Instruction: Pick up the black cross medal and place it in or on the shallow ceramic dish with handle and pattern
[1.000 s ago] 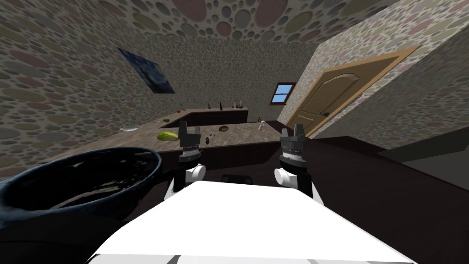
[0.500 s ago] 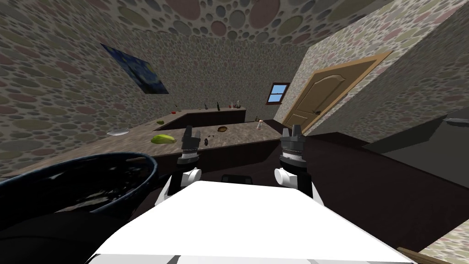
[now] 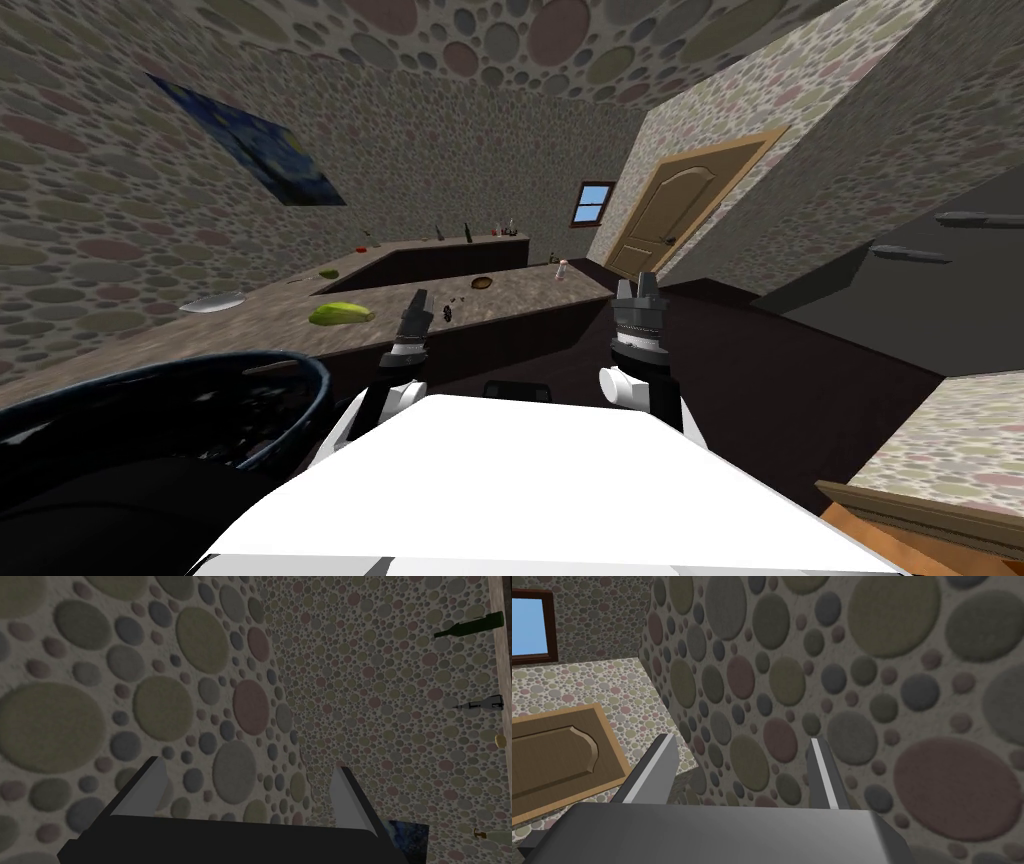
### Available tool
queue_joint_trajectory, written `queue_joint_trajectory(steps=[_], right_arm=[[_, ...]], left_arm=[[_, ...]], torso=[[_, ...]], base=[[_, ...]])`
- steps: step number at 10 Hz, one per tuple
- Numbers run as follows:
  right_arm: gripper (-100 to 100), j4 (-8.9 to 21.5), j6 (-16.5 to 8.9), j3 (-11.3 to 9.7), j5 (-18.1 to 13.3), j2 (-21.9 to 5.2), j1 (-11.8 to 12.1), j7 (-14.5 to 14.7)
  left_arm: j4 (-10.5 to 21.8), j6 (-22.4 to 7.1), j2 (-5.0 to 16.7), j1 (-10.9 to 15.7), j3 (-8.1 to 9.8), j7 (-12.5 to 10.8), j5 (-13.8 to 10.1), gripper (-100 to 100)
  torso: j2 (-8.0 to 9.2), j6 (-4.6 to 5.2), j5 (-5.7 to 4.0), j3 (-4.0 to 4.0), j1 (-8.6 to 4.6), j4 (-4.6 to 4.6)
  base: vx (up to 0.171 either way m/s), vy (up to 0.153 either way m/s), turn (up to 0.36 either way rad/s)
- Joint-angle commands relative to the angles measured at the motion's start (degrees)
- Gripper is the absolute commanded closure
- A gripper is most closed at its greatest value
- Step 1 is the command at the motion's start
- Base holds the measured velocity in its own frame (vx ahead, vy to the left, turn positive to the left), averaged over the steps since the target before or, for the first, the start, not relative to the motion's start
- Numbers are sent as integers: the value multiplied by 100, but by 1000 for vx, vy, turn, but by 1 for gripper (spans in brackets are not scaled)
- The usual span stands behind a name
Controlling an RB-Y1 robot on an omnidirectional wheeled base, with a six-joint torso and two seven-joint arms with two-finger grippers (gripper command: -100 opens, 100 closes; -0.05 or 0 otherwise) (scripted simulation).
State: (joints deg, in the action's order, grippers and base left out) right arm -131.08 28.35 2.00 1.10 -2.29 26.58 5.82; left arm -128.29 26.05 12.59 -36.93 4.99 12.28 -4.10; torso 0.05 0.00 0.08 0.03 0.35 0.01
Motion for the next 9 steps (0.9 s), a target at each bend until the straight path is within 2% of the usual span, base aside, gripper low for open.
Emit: queue_joint_trajectory(steps=[1,6,9], right_arm=[[0,0,0,0,0,0,0,0],[0,0,0,0,0,0,0,0],[0,0,0,0,0,0,1,0]], left_arm=[[89,-77,151,-235,133,83,53,-100],[452,-393,572,-823,497,328,227,-100],[656,-667,860,-1145,701,415,301,-100]], torso=[[0,0,0,0,0,0],[-5,0,-1,-3,-7,-1],[-10,-2,-5,-6,-21,-2]], base=[[-27,76,-162],[-16,64,-167],[4,22,-129]])
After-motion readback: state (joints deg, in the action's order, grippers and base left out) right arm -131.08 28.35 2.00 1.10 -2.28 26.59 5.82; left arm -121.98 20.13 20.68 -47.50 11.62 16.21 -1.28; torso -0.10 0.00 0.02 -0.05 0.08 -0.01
